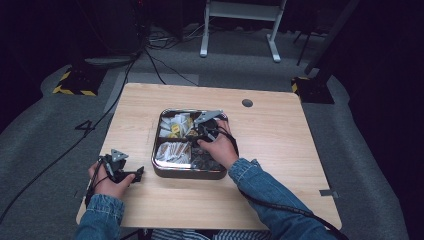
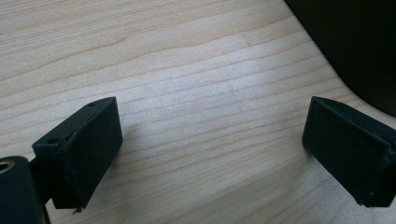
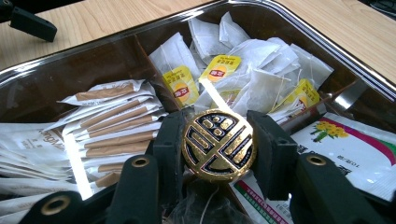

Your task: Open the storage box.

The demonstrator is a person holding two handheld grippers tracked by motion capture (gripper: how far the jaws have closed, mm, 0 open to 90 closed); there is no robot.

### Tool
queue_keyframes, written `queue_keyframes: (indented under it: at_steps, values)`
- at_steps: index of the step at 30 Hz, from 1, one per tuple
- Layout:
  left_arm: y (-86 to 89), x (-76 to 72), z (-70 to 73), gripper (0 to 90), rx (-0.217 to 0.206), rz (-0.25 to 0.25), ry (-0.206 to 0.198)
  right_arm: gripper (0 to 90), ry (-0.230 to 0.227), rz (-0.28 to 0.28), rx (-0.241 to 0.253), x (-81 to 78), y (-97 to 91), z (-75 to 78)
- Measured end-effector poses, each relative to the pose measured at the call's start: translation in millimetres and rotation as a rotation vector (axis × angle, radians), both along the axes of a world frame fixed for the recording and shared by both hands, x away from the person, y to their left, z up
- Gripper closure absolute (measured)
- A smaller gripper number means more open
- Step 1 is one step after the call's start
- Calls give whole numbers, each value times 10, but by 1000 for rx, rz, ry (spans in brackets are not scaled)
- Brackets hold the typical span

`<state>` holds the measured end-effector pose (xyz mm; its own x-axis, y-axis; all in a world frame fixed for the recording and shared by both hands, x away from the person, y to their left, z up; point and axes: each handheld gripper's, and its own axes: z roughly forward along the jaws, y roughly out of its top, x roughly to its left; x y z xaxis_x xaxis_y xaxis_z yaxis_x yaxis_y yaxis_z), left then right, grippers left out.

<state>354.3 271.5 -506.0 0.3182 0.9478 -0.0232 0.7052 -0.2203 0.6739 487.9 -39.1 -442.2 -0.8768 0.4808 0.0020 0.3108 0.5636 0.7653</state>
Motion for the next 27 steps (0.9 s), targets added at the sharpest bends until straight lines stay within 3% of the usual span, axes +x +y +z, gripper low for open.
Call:
queue_keyframes:
  at_steps: [6,9,27]
  values:
    - [-2,-4,3,57,0,-3,-3,591,4,-4,13,3,-12,32]
    - [-3,-14,12,173,-13,-20,-23,591,-1,-3,28,6,-28,97]
    - [8,-15,25,210,-9,-4,-20,591,-57,-23,85,-17,-308,568]
